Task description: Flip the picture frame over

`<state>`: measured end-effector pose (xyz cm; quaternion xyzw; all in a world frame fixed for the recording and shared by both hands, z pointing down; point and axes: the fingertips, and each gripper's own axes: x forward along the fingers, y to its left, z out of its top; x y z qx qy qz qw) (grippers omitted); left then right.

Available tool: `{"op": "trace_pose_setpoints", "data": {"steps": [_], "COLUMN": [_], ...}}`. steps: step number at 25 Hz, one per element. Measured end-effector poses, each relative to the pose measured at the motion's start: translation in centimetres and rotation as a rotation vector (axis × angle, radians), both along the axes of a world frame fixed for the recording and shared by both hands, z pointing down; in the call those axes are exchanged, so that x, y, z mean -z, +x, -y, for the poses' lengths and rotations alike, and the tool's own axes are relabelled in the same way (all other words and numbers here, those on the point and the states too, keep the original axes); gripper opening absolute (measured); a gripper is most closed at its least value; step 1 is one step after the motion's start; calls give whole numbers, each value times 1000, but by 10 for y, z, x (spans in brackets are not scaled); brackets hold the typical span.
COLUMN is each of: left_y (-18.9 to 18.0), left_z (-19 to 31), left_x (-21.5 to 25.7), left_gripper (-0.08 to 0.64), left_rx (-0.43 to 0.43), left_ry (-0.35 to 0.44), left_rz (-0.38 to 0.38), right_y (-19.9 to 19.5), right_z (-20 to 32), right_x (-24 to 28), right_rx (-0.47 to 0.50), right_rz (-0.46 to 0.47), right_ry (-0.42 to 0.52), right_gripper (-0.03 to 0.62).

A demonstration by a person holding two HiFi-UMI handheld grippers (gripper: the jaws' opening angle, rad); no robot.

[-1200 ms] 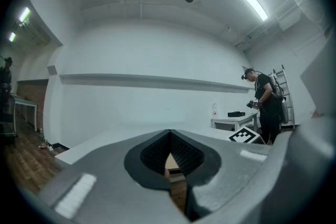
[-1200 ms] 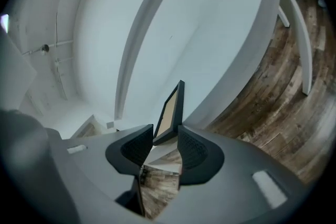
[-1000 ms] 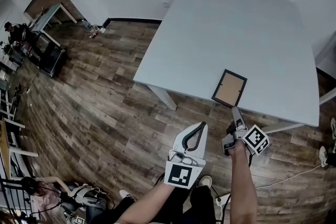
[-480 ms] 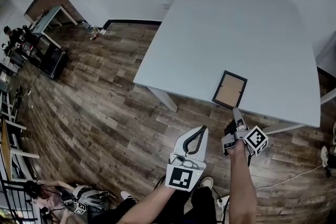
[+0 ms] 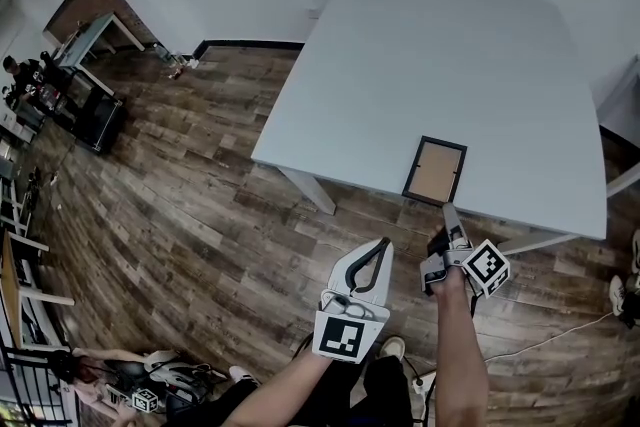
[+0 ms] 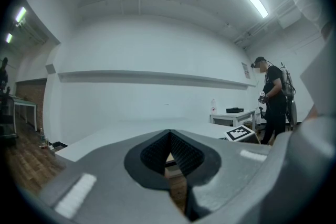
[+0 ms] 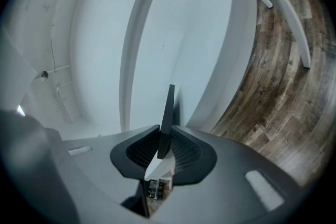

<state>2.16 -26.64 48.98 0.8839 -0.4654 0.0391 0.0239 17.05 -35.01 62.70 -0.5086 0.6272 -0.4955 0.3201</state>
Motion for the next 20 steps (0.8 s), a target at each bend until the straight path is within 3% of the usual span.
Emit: {"op": "trace_pose_setpoints", "data": {"steps": [11,20], "left_y": [-2,-1], "left_z": [5,9], "left_x": [4,8], "left_gripper": [2,2], "left_rx": [6,11], "left_ry": [1,5], "left_rz": [-8,-19], "right_y": [14,30], "right_z": [-3,-1], "right_x": [15,37], "right_rx": [-15,-15], "right_rz": [-91,-276], "right_ry": [-6,-27], "right_gripper": [90,89]}}
